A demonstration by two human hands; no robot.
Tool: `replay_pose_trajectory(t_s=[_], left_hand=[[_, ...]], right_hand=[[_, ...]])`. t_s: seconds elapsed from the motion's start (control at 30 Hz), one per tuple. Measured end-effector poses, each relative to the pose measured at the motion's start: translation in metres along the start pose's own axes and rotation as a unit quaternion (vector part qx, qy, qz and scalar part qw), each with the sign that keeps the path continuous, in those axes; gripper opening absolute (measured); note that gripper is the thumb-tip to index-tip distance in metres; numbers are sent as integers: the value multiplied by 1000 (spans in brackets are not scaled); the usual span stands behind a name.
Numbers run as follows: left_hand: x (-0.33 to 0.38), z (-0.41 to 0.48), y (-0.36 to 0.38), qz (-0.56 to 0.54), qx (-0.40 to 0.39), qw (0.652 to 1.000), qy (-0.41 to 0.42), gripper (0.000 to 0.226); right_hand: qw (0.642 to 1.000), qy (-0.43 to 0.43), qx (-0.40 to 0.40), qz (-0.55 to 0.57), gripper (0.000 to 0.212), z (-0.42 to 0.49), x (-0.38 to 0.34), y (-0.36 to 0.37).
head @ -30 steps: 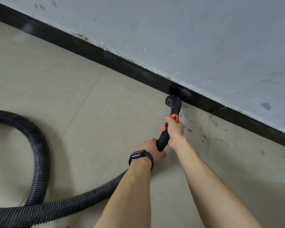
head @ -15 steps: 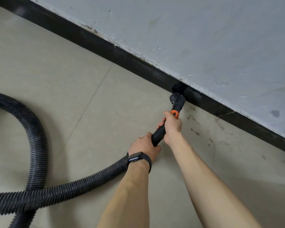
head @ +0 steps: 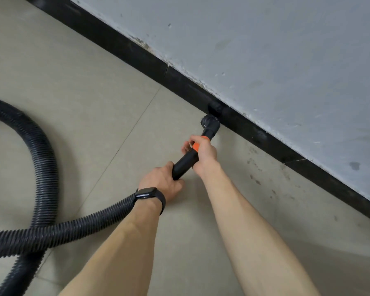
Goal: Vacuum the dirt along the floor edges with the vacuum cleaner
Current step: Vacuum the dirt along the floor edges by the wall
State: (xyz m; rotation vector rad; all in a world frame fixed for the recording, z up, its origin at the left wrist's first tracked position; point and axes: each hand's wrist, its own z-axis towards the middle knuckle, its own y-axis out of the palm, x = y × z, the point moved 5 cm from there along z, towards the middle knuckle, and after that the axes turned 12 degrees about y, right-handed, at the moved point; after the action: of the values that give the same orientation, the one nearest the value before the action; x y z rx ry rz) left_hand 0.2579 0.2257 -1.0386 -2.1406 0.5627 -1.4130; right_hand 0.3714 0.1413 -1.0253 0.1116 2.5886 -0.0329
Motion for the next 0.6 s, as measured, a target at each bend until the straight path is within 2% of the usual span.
replay_pose_trajectory(t_s=[0.17,0.3,0.43,0.6], left_hand=[[-1,-18,18,92,-40,993,63,19],[15,-40,49,175,-120,971,114,21],[26,-63,81,211,-196,952,105,26],[40,-73,96,225,-200,949,96,23]], right_hand=[[997,-9,46,67,22,-6,25,-37],[979,-1,104,178,19,-21,58,-104],[967,2,136,215,17,-34,86,-150],[970,-4,135,203,18,-32,87,-169]])
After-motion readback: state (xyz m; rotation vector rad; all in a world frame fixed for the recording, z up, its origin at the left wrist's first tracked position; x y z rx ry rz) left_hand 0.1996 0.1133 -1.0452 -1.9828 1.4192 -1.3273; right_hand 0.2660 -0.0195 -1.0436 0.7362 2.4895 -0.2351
